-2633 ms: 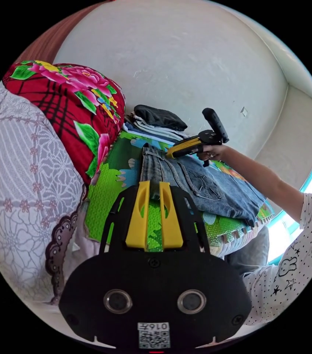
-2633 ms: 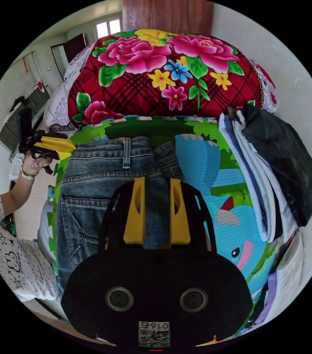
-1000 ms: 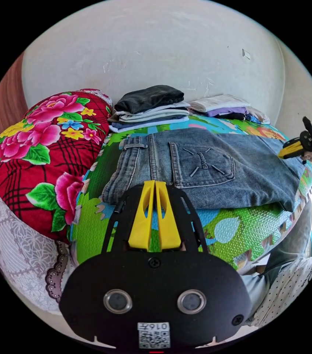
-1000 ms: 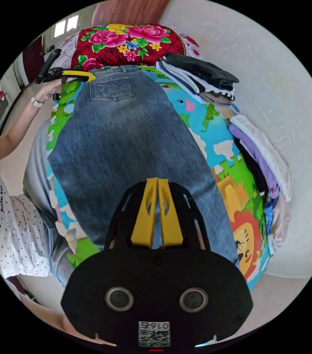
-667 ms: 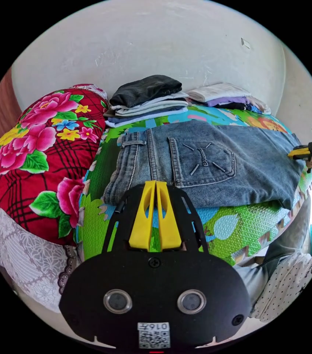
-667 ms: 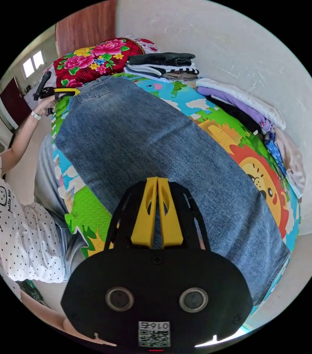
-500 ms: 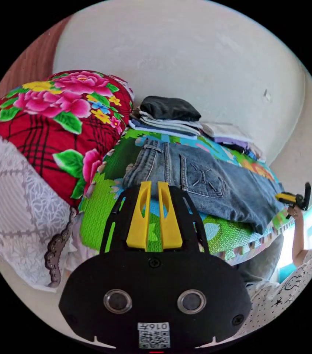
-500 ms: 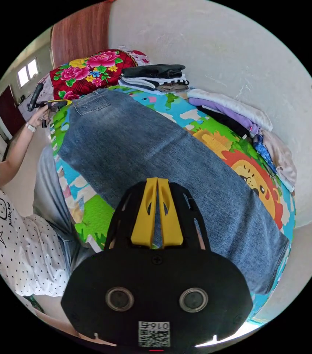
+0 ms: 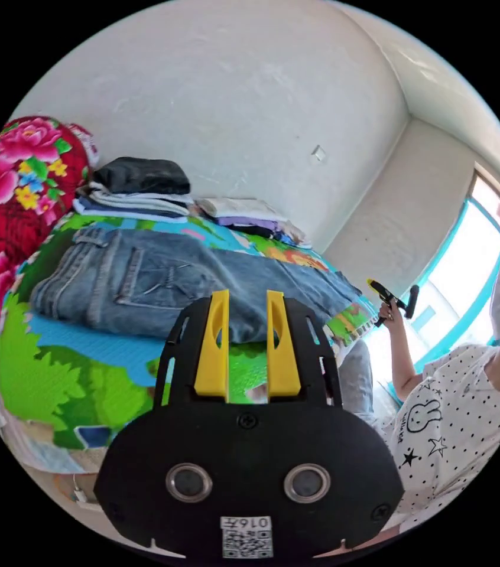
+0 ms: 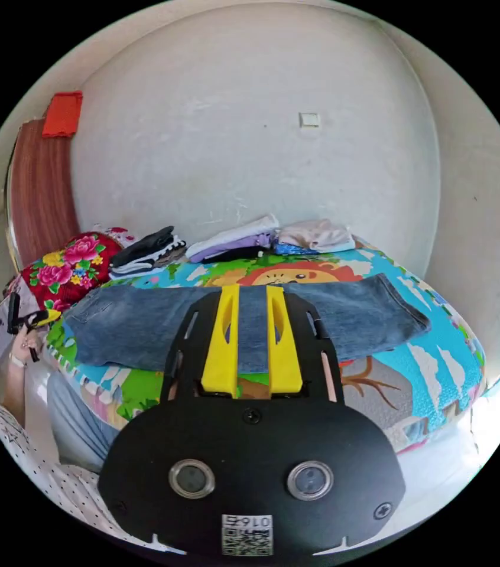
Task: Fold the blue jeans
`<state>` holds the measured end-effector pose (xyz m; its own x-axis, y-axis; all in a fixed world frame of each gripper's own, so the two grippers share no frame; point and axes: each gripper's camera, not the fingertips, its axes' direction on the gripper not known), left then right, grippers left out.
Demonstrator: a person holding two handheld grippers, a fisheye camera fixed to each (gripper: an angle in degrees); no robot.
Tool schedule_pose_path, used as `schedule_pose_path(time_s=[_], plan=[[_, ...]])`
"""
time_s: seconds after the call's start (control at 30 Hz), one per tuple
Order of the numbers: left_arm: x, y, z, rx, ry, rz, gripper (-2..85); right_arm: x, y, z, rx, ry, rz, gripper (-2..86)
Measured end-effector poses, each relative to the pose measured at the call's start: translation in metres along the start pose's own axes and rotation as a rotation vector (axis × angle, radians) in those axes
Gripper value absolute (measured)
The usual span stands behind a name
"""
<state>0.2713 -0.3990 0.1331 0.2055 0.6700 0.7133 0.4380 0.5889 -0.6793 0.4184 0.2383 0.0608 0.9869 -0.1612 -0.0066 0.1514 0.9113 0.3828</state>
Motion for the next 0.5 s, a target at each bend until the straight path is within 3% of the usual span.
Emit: schedule_pose_path(time_s=[0.1, 0.23, 0.33, 0.5], plan=[[0.109, -0.053, 0.078, -0.084, 0.108, 0.212, 9.4, 0.105, 0.017, -0.028, 0.006, 0.081, 0.172, 11.0], [0.247, -0.111, 0.170, -0.164, 0.188, 0.401, 9.5, 0.222, 0.041, -0.022, -0.159, 0.011, 0.299, 16.0], [0.349, -0.150, 0.234, -0.228, 0.141, 0.531, 9.7, 0.290, 0.066, -0.008, -0.275, -0.076, 0.407, 19.6], [0.484, -0.208, 0.312, -0.332, -0.021, 0.742, 10.7, 0.387, 0.098, -0.009, -0.203, -0.231, 0.595, 19.3]])
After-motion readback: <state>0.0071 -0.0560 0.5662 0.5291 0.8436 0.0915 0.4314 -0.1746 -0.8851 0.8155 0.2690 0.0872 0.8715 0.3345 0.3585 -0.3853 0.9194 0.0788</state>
